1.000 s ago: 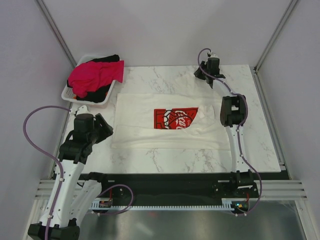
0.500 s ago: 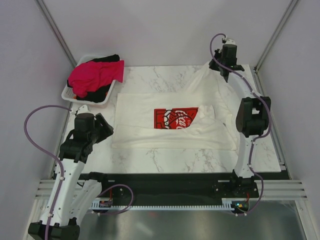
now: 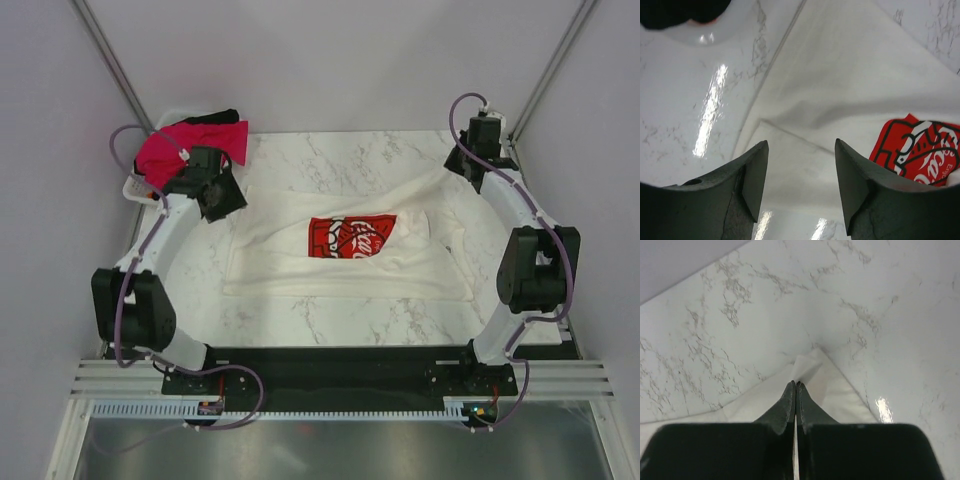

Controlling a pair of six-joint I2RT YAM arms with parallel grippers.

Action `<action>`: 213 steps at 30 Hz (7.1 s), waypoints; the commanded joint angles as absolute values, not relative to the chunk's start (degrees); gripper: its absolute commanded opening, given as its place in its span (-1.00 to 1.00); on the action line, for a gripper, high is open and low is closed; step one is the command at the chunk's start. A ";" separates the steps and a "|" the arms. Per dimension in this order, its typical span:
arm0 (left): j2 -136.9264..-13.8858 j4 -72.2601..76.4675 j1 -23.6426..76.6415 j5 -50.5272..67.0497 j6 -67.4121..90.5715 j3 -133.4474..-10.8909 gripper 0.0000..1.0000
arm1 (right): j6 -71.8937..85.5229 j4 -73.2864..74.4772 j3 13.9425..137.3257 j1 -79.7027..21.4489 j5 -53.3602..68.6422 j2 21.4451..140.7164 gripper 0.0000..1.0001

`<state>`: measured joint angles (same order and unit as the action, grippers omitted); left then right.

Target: Fold and stack the t-shirts

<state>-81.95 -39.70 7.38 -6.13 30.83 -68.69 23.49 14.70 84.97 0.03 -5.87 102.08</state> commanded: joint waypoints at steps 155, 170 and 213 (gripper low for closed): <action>-69.10 -44.47 50.10 -5.09 56.43 -54.76 0.54 | 40.18 12.37 116.75 -12.57 24.80 125.63 0.96; -61.43 -30.95 50.36 -3.44 61.78 -34.29 0.49 | 39.19 31.38 41.77 -27.33 2.37 66.29 0.64; -66.97 -30.49 68.55 -8.09 80.51 -32.69 -0.96 | 54.22 28.81 17.65 -44.82 7.04 46.68 -1.00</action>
<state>-67.46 -22.44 65.14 -5.65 74.32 -28.05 51.94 19.40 15.18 -42.89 10.04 49.52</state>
